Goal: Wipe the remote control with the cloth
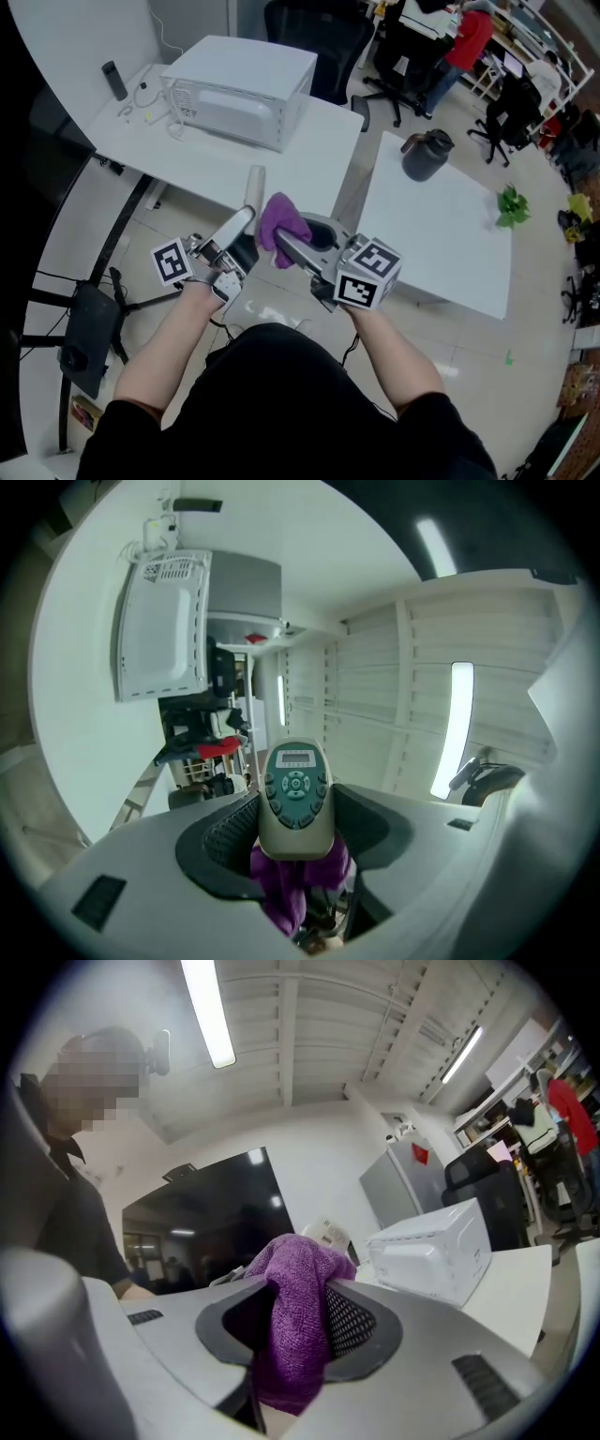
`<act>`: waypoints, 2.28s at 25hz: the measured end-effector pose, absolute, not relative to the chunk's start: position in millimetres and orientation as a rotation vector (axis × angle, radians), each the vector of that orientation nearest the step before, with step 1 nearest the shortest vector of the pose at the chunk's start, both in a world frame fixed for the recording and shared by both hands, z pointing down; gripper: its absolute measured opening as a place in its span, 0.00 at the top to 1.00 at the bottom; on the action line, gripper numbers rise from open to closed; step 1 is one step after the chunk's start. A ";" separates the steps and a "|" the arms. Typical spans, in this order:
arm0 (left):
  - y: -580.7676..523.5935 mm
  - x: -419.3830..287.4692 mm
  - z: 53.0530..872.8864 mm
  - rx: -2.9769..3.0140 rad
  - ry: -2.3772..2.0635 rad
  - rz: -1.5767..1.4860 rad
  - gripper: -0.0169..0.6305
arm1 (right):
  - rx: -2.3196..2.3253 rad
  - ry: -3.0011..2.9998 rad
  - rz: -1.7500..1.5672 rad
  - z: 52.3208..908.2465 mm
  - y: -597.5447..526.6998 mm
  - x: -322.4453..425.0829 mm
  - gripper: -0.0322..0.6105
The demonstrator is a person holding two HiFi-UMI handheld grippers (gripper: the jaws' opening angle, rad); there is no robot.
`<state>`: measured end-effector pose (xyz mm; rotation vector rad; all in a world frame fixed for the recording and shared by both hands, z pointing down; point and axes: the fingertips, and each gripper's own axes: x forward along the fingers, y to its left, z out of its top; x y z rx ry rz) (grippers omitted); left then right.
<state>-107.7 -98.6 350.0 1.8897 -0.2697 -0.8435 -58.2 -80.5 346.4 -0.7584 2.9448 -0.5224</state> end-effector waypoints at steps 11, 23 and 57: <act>-72.5 -78.5 355.8 1.925 -0.136 -0.707 0.61 | -0.898 2.881 -0.491 336.6 -110.6 -35.4 0.73; -165.4 -103.9 470.3 2.301 -1.113 0.085 0.61 | -1.547 3.071 -0.204 404.9 -113.6 13.5 0.73; -199.9 -119.4 626.9 2.214 -1.422 0.735 0.52 | -1.793 3.303 -0.561 594.0 -204.7 40.8 0.70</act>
